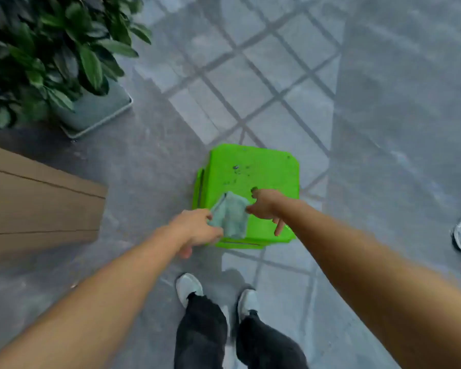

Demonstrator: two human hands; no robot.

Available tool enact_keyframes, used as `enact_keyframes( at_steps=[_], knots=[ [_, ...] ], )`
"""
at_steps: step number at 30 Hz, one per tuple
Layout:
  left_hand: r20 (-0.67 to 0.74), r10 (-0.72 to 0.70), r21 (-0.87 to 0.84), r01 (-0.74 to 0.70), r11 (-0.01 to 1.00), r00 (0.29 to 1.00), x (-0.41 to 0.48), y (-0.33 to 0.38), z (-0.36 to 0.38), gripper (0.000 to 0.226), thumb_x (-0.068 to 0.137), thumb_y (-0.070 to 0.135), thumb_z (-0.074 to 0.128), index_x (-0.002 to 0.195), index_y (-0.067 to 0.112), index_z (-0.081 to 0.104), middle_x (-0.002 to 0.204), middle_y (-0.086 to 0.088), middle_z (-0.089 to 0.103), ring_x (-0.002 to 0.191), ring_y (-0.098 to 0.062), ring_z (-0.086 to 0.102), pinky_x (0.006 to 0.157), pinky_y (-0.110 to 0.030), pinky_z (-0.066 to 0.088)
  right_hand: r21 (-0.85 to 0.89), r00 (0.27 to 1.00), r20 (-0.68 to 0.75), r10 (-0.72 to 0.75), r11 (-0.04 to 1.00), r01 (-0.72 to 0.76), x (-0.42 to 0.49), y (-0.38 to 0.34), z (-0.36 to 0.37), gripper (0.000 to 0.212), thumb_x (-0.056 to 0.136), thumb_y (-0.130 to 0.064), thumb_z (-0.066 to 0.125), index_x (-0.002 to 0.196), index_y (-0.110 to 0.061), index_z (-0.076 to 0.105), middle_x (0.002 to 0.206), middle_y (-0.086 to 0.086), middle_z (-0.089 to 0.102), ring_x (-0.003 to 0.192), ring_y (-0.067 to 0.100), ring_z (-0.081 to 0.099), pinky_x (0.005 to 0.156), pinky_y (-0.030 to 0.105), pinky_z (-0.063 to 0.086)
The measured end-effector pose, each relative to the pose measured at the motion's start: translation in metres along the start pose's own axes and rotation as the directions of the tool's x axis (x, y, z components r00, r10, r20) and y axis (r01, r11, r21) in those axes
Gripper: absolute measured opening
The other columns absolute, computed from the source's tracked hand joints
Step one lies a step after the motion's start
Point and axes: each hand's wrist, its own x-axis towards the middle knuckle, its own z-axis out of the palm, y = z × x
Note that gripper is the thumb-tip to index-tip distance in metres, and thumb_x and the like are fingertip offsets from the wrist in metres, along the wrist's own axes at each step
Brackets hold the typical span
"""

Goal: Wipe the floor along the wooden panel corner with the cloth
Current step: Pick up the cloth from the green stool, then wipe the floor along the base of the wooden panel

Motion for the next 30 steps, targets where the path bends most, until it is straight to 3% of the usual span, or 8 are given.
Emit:
enact_keyframes(
  at_steps=[4, 9, 14, 16, 19, 22, 25, 30],
  knots=[
    [-0.235, -0.007, -0.147, -0.029, 0.989, 0.972, 0.072, -0.01, 0.046, 0.081, 0.071, 0.066, 0.063, 0.141, 0.034, 0.04, 0.13, -0.017, 0.053, 0.118, -0.04, 0.059, 0.097, -0.044, 0.049, 0.151, 0.972, -0.223, -0.075, 0.982, 0.11, 0.046, 0.003, 0.059, 0.048, 0.089, -0.026, 0.062, 0.129, -0.004, 0.051, 0.121, 0.028, 0.06, 0.107, 0.044, 0.059, 0.094, 0.047, 0.047],
    [-0.538, -0.005, -0.408, -0.255, 0.876, 0.843, 0.112, -0.035, 0.097, 0.063, 0.066, 0.048, 0.08, 0.12, 0.03, 0.053, 0.108, -0.002, 0.043, 0.093, -0.024, 0.056, 0.075, -0.025, 0.037, 0.401, 0.886, -0.463, 0.001, 0.892, 0.208, 0.076, 0.015, 0.093, 0.039, 0.072, -0.013, 0.071, 0.11, -0.018, 0.062, 0.081, 0.013, 0.064, 0.074, 0.033, 0.062, 0.06, 0.031, 0.04],
    [-0.652, 0.114, -0.353, -0.433, 0.829, 0.75, 0.115, -0.064, 0.115, 0.043, 0.078, 0.049, 0.069, 0.097, 0.011, 0.063, 0.104, -0.007, 0.05, 0.101, -0.026, 0.052, 0.092, -0.034, 0.041, 0.364, 0.844, -0.534, -0.035, 0.892, 0.267, 0.079, 0.01, 0.097, 0.036, 0.072, -0.017, 0.076, 0.107, -0.022, 0.067, 0.078, 0.007, 0.062, 0.064, 0.031, 0.061, 0.063, 0.04, 0.053],
    [-0.688, 0.102, -0.336, -0.44, 0.833, 0.719, 0.112, -0.077, 0.114, 0.04, 0.083, 0.049, 0.063, 0.084, 0.009, 0.056, 0.091, -0.009, 0.054, 0.091, -0.032, 0.052, 0.083, -0.039, 0.041, 0.321, 0.848, -0.524, -0.084, 0.902, 0.287, 0.077, -0.012, 0.091, 0.037, 0.074, -0.015, 0.076, 0.11, -0.019, 0.068, 0.082, 0.012, 0.065, 0.067, 0.035, 0.065, 0.069, 0.046, 0.055],
    [-0.69, -0.081, -0.493, -0.384, 0.781, 0.72, 0.118, -0.117, 0.105, 0.031, 0.09, 0.047, 0.055, 0.082, 0.02, 0.042, 0.07, -0.003, 0.057, 0.077, -0.036, 0.058, 0.065, -0.041, 0.038, 0.131, 0.795, -0.534, -0.287, 0.901, 0.414, 0.091, -0.079, 0.085, 0.033, 0.075, -0.015, 0.073, 0.108, -0.016, 0.071, 0.091, 0.019, 0.073, 0.081, 0.04, 0.067, 0.073, 0.039, 0.053],
    [-0.662, -0.271, -0.636, -0.332, 0.697, 0.699, 0.154, -0.197, 0.107, 0.02, 0.095, 0.033, 0.051, 0.101, 0.014, 0.054, 0.088, -0.011, 0.071, 0.091, -0.037, 0.066, 0.071, -0.043, 0.047, -0.088, 0.73, -0.481, -0.486, 0.855, 0.511, 0.138, -0.174, 0.117, 0.023, 0.074, -0.016, 0.061, 0.094, -0.014, 0.071, 0.088, 0.023, 0.07, 0.086, 0.043, 0.065, 0.067, 0.038, 0.049],
    [-0.621, -0.371, -0.67, -0.222, 0.709, 0.691, 0.217, -0.301, 0.121, 0.018, 0.095, 0.024, 0.051, 0.104, 0.013, 0.061, 0.09, -0.009, 0.07, 0.097, -0.038, 0.066, 0.072, -0.039, 0.048, -0.132, 0.771, -0.377, -0.514, 0.853, 0.504, 0.218, -0.256, 0.187, 0.018, 0.076, -0.012, 0.058, 0.091, -0.011, 0.068, 0.093, 0.025, 0.065, 0.089, 0.045, 0.063, 0.065, 0.037, 0.046],
    [-0.702, -0.582, -0.686, -0.171, 0.707, 0.411, 0.335, -0.464, 0.156, 0.04, 0.095, 0.044, 0.05, 0.079, 0.01, 0.064, 0.089, -0.023, 0.071, 0.088, -0.042, 0.064, 0.072, -0.039, 0.037, -0.09, 0.805, -0.389, -0.447, 0.888, 0.45, 0.377, -0.32, 0.323, 0.031, 0.082, -0.008, 0.051, 0.111, -0.011, 0.062, 0.116, 0.023, 0.056, 0.106, 0.044, 0.057, 0.077, 0.039, 0.046]
  ],
)
